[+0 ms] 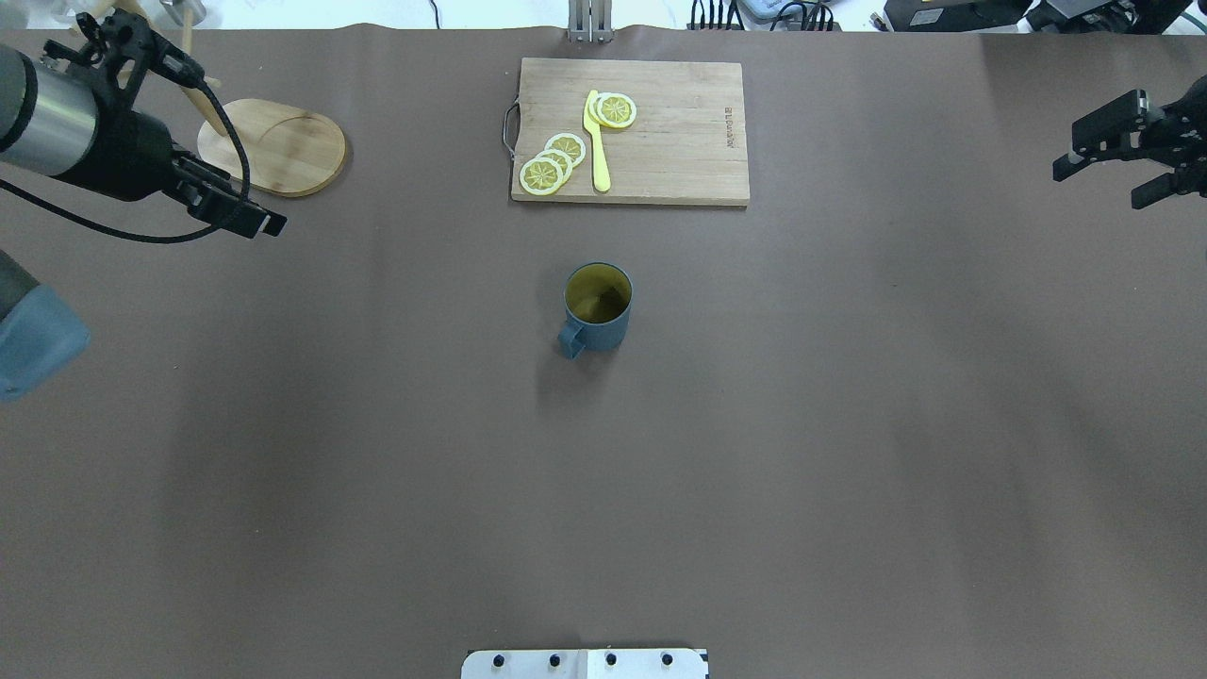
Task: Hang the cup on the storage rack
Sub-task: 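Move the left gripper toward the blue mug's handle, then close the left gripper on the blue mug's handle, then lift the blue mug with the left gripper toward the wooden rack, then slide the mug handle onto a wooden rack peg with the left gripper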
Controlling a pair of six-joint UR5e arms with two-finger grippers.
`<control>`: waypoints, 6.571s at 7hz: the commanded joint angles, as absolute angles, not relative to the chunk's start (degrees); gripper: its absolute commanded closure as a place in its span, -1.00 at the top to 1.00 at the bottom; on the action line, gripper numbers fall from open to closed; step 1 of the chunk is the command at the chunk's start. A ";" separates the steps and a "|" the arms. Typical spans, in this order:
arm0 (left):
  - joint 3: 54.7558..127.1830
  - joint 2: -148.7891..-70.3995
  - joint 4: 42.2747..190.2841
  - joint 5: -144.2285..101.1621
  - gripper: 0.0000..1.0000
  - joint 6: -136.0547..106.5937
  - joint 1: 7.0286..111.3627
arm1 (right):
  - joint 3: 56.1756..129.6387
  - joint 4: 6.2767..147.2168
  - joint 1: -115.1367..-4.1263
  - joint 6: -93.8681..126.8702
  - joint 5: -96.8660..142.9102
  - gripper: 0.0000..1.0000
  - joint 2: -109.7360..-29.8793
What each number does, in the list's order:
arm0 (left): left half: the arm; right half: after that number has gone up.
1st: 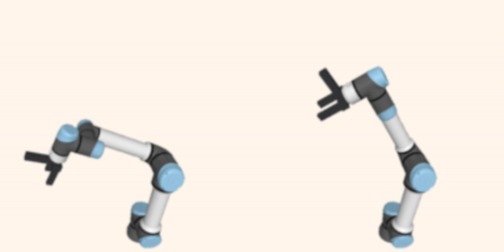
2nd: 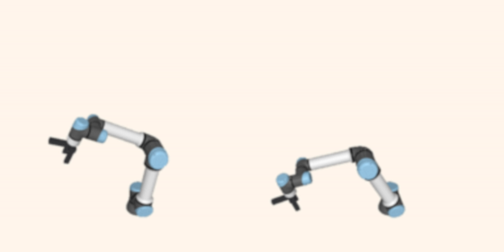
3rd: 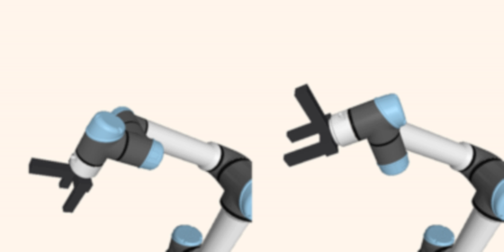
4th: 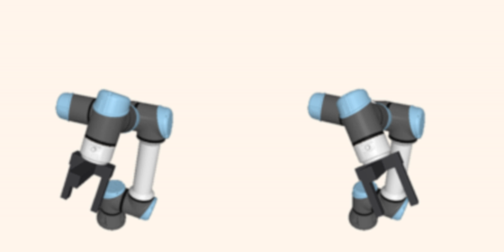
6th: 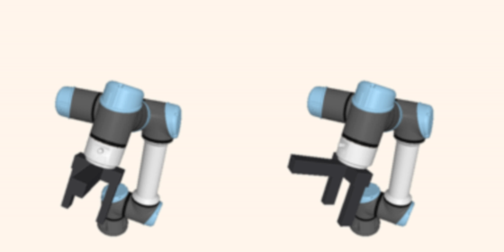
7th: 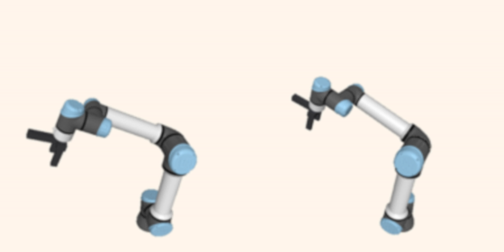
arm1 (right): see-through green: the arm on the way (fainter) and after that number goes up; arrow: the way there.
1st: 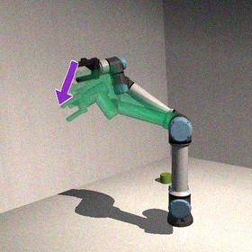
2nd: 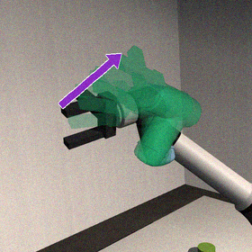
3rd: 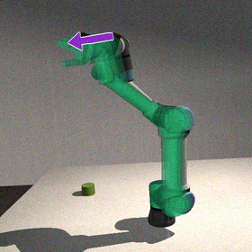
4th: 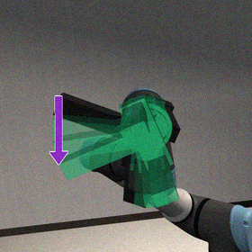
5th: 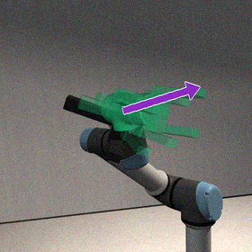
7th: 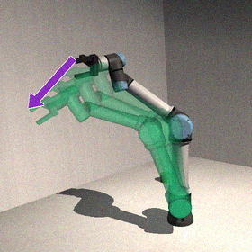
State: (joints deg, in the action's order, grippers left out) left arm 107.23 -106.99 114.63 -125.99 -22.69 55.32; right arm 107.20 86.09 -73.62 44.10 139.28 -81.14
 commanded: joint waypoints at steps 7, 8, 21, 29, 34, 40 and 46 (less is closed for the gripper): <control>99.78 -118.90 122.22 -96.08 0.94 -40.83 27.53 | 102.92 86.75 -78.49 33.31 139.22 1.00 -82.79; 95.93 -121.09 123.30 -93.45 0.91 -41.56 26.03 | 102.83 87.10 -78.40 33.40 139.22 1.00 -82.36; 85.87 -125.59 131.13 -88.42 -0.50 -41.83 24.17 | 104.50 88.42 -78.31 34.19 139.75 1.00 -81.56; 94.75 -124.63 132.87 -102.28 -1.00 -69.17 41.00 | 108.46 91.23 -79.37 35.07 139.57 1.00 -79.81; 84.30 -123.49 156.15 -101.69 -1.00 -102.43 52.09 | 109.68 92.37 -79.28 35.16 137.82 1.00 -78.22; 70.41 -123.92 174.46 -86.76 -1.00 -118.21 56.34 | 111.27 92.37 -78.22 36.74 137.46 1.00 -77.70; 65.57 -122.52 175.60 -81.65 -1.00 -139.82 56.51 | 113.64 92.37 -75.59 40.17 135.27 1.00 -77.87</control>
